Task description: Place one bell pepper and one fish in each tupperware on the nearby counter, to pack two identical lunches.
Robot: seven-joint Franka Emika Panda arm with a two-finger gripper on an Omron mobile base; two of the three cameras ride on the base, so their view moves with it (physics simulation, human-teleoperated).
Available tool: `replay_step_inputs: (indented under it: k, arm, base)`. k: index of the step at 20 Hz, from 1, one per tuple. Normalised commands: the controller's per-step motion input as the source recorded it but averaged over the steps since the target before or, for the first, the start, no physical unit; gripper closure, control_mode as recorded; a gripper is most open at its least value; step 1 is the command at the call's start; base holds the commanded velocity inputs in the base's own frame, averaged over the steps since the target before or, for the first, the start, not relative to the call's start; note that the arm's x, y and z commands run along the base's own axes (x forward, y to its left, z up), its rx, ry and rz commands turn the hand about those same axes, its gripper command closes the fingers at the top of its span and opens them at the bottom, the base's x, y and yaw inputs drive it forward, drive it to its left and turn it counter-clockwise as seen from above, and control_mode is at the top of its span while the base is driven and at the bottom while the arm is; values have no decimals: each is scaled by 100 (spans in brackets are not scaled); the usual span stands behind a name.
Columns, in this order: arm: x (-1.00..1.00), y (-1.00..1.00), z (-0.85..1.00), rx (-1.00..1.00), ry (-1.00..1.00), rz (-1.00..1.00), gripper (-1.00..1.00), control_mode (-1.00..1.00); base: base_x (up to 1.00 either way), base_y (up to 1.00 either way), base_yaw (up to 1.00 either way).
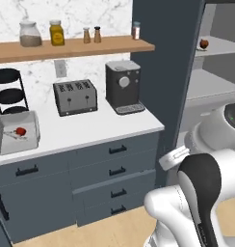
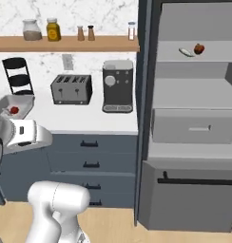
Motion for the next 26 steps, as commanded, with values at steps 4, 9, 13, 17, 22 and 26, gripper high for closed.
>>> replay_step_inputs:
  k: [4, 9, 13, 17, 22, 26]
  arm:
    - [0, 0, 0, 0, 0, 0, -100, 100]
    - [0, 0, 0, 0, 0, 0, -100, 100]
    - [0, 0, 0, 0, 0, 0, -100, 100]
    - [0, 0, 0, 0, 0, 0, -100, 100]
    - [0, 0, 0, 0, 0, 0, -100, 100]
    - [0, 0, 0, 0, 0, 0, -100, 100]
  base:
    - [0, -100, 0]
    - [3, -100, 0]
    - [14, -98, 0]
    - [45, -69, 4]
    - [79, -30, 9]
    - [94, -46, 11]
